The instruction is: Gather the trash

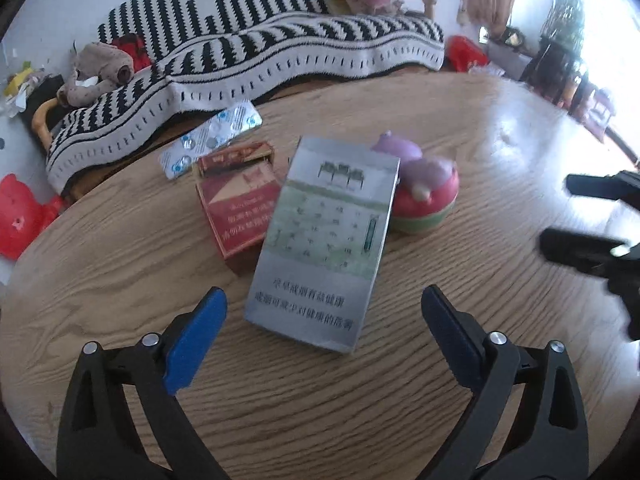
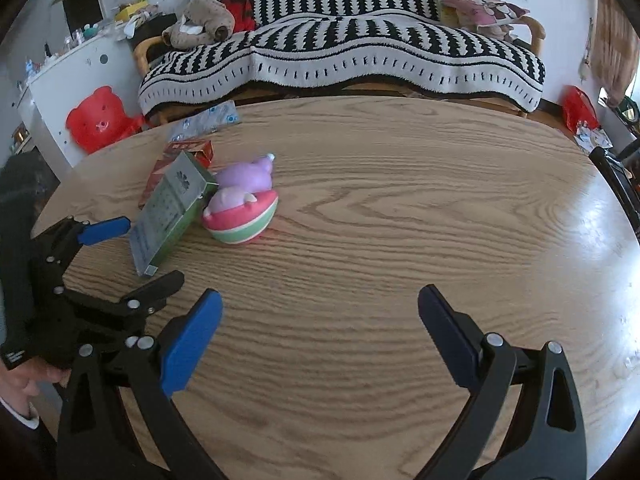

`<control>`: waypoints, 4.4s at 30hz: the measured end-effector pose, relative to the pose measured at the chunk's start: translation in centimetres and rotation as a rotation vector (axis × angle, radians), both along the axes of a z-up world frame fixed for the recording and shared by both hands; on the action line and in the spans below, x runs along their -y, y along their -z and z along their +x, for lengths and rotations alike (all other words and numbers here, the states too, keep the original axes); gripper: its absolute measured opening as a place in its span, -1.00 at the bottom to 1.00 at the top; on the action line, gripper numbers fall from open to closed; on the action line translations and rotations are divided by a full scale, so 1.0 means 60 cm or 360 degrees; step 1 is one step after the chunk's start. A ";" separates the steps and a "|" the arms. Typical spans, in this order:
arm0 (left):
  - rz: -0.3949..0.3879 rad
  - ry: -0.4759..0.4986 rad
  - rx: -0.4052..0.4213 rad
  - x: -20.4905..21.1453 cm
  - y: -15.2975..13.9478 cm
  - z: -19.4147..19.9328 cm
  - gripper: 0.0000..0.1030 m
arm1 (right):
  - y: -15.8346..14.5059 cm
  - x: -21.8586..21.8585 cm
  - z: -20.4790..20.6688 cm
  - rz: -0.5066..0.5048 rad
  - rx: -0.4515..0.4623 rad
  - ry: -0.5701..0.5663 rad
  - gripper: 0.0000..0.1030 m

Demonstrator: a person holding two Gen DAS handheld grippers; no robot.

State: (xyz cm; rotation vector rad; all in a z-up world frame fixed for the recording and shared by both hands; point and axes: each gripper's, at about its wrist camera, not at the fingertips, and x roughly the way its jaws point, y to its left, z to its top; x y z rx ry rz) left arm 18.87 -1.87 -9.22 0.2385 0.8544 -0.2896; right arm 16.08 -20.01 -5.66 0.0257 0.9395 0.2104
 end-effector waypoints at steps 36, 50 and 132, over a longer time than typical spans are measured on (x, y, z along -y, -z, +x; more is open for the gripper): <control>-0.0208 -0.0149 -0.0026 -0.048 -0.064 -0.048 0.10 | -0.016 -0.054 0.057 -0.0092 0.0069 -0.0107 -0.01; -0.0214 0.0045 -0.0141 0.118 -0.067 -0.084 -0.64 | -0.085 0.186 -0.111 -0.0116 0.0117 0.0175 -0.04; -0.0144 0.1261 -0.0429 0.938 0.064 -0.444 0.07 | 0.023 0.901 -0.721 0.0094 -0.0126 0.1509 -0.02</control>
